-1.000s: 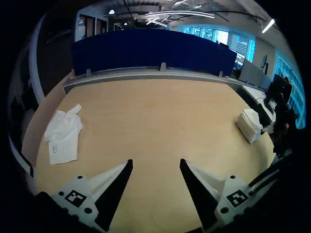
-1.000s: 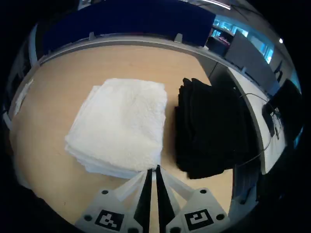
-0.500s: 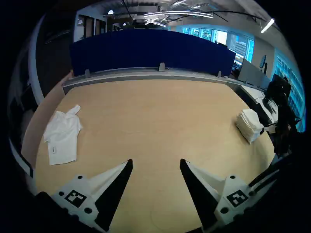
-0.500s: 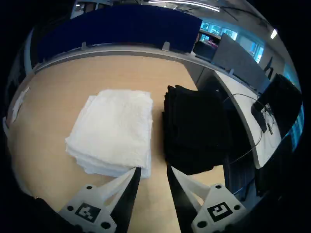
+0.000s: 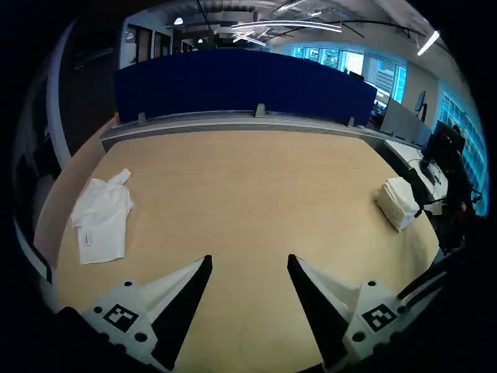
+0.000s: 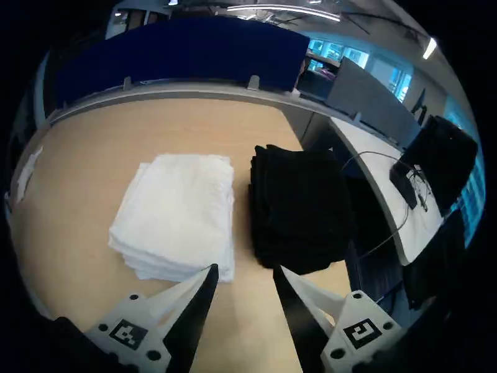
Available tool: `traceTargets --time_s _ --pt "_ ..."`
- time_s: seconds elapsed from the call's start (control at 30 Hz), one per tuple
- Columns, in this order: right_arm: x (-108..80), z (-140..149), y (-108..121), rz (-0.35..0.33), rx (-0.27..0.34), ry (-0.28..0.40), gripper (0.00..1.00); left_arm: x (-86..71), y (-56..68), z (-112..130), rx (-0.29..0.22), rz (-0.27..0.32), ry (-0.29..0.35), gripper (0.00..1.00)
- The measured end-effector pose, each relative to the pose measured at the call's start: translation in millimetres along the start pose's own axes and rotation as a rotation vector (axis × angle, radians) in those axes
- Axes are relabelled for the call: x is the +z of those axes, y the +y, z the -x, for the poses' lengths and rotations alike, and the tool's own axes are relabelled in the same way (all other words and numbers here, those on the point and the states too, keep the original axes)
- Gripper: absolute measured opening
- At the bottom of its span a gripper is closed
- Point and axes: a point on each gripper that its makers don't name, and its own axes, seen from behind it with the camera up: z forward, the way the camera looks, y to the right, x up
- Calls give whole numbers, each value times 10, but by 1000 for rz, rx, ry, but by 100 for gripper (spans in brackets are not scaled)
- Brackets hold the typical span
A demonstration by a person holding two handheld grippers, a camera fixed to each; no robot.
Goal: Fold towel
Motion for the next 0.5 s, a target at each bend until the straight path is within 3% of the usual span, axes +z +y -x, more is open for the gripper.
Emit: traceTargets --time_s 0.07,0.13,0.5 --pt "-22 -46 -28 -2 6 17 85 -7 -7 -4 -2 1 3 90" --pt "-42 -90 -51 -3 13 33 88 -15 -13 -9 -4 2 6 90" --pt "-169 -320 -201 -11 41 118 88 -35 -74 -45 -2 5 22 90"
